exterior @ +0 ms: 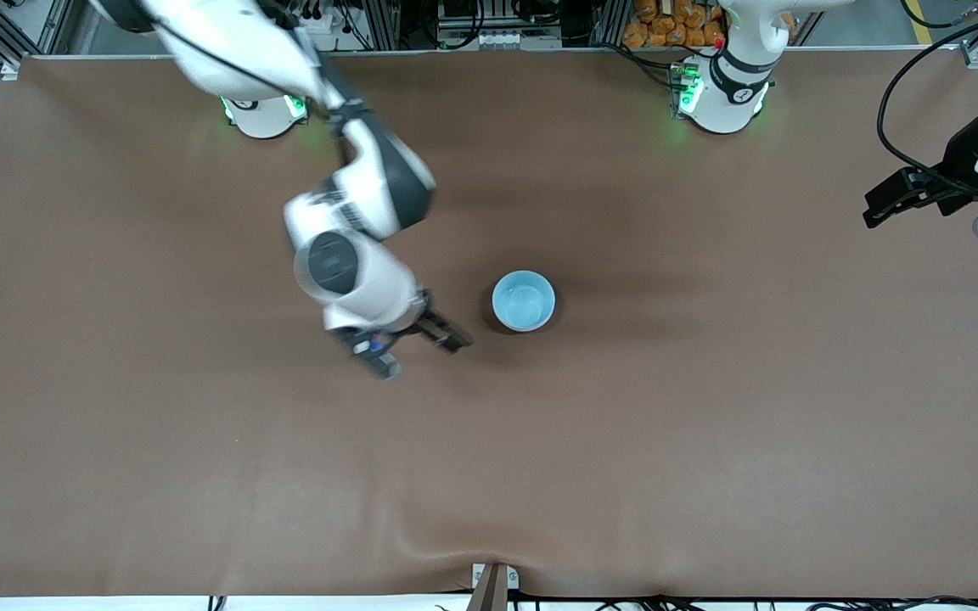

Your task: Stack pink and blue bowls on white bowl

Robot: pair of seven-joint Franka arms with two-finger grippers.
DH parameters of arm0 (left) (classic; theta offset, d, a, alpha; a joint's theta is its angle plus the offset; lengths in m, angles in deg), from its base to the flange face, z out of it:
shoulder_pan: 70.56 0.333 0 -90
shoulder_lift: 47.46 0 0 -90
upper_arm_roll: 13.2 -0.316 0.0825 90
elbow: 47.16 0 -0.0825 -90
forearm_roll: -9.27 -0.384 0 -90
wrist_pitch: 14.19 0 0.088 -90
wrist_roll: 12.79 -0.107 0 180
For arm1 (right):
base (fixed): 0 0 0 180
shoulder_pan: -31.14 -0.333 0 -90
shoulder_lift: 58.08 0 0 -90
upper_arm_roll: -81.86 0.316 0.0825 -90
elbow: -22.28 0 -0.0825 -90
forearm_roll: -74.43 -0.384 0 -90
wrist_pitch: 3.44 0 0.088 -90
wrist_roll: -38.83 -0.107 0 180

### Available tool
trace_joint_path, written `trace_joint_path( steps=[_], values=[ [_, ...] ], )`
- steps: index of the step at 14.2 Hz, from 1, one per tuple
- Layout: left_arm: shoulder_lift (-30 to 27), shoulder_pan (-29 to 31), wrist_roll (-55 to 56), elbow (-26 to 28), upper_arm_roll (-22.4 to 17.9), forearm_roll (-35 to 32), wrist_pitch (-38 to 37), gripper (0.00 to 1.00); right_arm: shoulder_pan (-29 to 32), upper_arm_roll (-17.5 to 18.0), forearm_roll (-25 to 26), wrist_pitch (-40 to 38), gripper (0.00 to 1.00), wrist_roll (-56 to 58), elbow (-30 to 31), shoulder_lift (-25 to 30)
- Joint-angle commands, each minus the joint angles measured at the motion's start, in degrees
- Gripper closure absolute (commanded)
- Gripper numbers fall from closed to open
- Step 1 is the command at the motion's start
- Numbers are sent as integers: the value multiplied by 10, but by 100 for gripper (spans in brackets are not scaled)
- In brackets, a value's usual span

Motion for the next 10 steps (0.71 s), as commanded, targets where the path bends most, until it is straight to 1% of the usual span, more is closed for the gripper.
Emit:
trace_joint_path(
  steps=[1,2,3,4,5,6,7,8,9,10],
  values=[
    [-19,3,-8,19,-1,12,9,0,38,6,39,-104,0,105,-57,-1],
    [-19,4,-8,19,0,12,8,0,40,6,81,-117,0,156,-58,12],
    [-19,4,-8,19,-1,12,8,0,42,7,106,-118,0,173,-58,27],
    [-19,3,-8,19,0,12,9,0,54,8,95,-115,0,170,-61,30],
    [-20,3,-8,21,0,12,9,0,86,13,40,-118,0,171,-65,33],
    [-20,3,-8,22,-1,12,9,0,104,13,1,-117,0,173,-66,36],
    [-20,3,-8,22,0,12,9,0,103,8,24,-112,0,180,-70,37],
    [-20,3,-8,22,0,12,9,0,110,14,74,-121,0,211,-90,41],
    [-20,3,-8,22,0,12,9,0,121,16,103,-157,0,263,-95,57],
    [-20,3,-8,22,0,12,9,0,133,13,109,-188,0,320,-102,65]
  ],
)
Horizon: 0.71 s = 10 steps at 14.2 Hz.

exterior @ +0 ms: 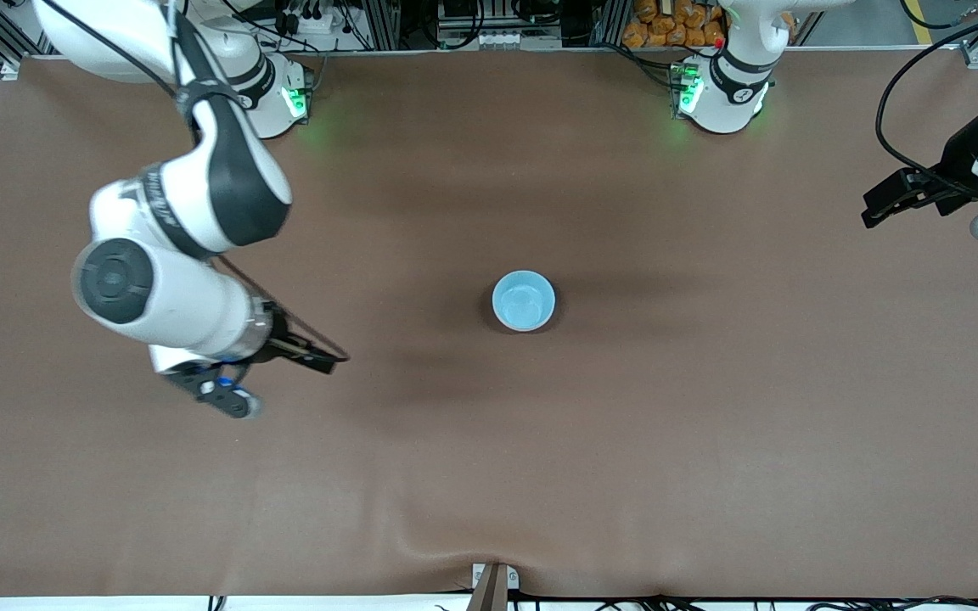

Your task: Stack pink and blue bowls on white bowl

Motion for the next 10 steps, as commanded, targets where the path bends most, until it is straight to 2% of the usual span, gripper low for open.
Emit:
trace_joint_path(
  steps=[1,3,5,8,10],
  values=[
    [-19,3,-8,18,0,12,9,0,44,12,25,-63,0,126,-24,37],
    [-20,3,-8,18,1,12,9,0,81,16,10,-86,0,195,-26,73],
    [-19,2,-8,18,2,12,9,0,116,11,-23,-140,0,257,-15,110],
    [-19,2,-8,18,3,12,9,0,131,-20,1,-144,0,421,59,193],
    [-19,2,-8,18,3,12,9,0,130,-38,3,-131,0,460,121,256]
  ],
)
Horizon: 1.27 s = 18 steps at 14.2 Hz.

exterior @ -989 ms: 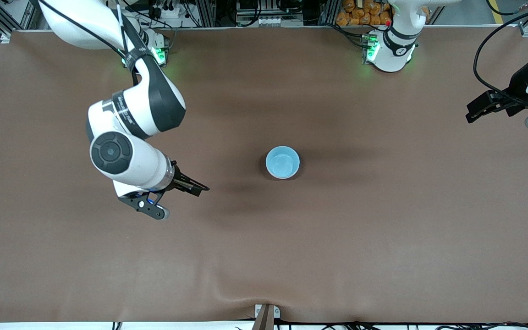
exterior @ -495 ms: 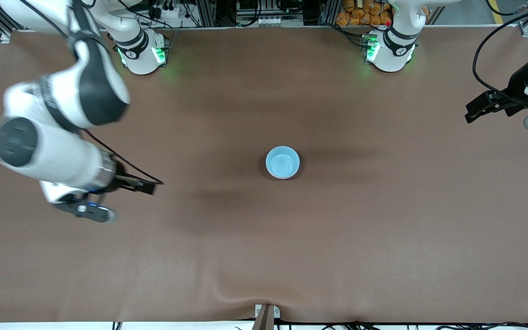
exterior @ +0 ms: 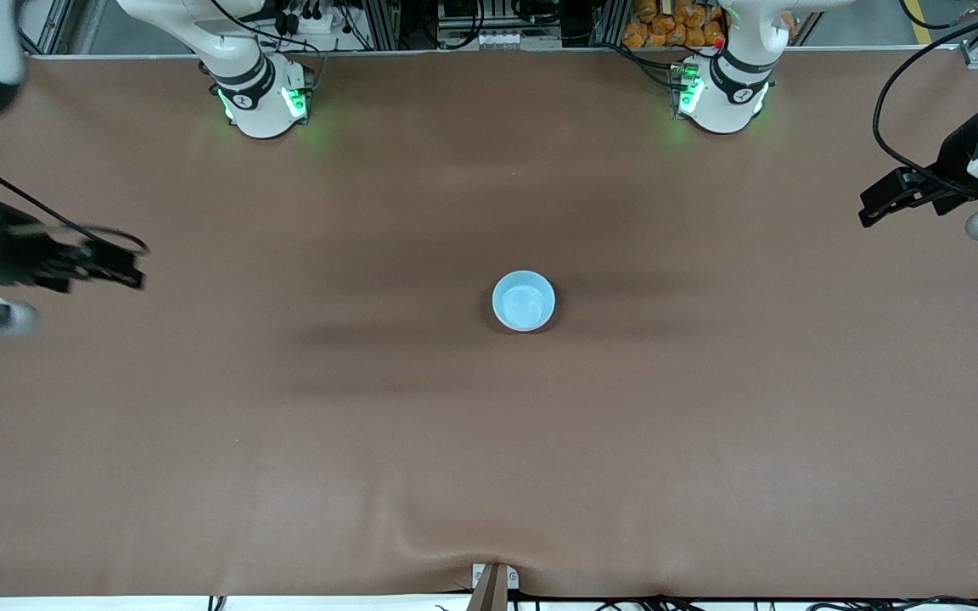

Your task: Stack pink and blue bowls on white bowl

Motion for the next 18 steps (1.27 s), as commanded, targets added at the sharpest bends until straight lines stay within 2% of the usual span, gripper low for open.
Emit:
trace_joint_path(
  steps=[1,4,9,11,18],
  values=[
    [-17,2,-8,15,0,12,8,0,-1,-7,13,22,0,42,114,103],
    [-17,2,-8,15,0,12,8,0,16,-3,32,2,0,42,133,129],
    [-16,2,-8,13,0,12,10,0,19,8,46,18,0,44,197,184],
    [-14,1,-9,11,1,12,11,0,21,27,64,19,0,44,204,188],
    [-4,2,-10,2,-3,45,18,0,35,30,67,19,0,45,190,180]
  ],
)
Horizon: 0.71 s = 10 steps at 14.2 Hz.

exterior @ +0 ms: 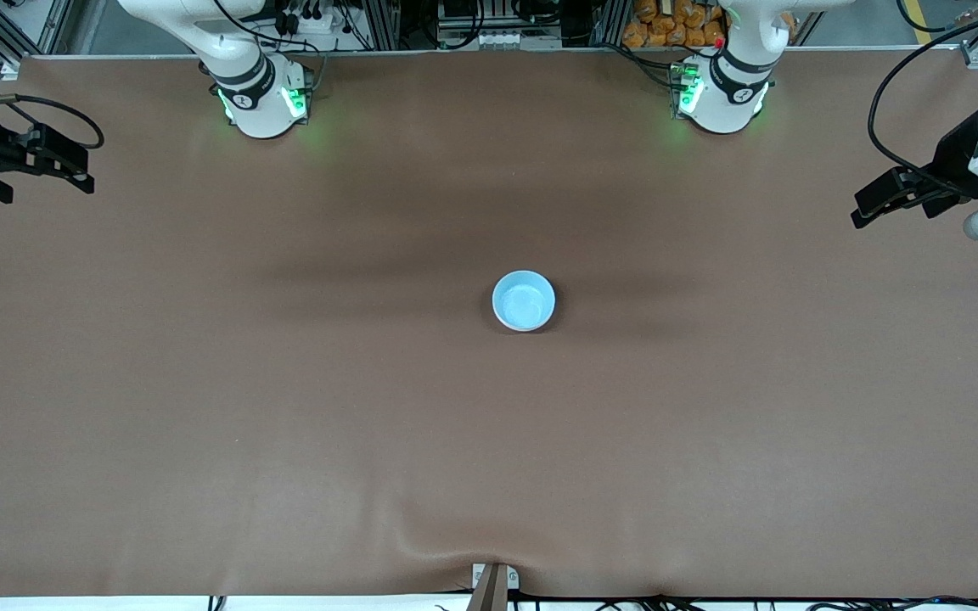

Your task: Stack pink and blue bowls on white bowl

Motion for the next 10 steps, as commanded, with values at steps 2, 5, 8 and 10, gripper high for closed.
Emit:
trace_joint_path(
  steps=[2,5,8,10],
  values=[
    [-3,2,-10,-1,-1,13,8,0,25,14,3,6,0,8,10,13],
    [3,2,-8,-14,-1,13,7,0,26,13,2,8,0,8,10,13],
    [4,2,-10,-20,-1,13,6,0,39,16,-1,8,0,8,10,13],
    [5,2,-9,-22,-1,13,6,0,41,20,0,8,0,8,10,13]
  ],
)
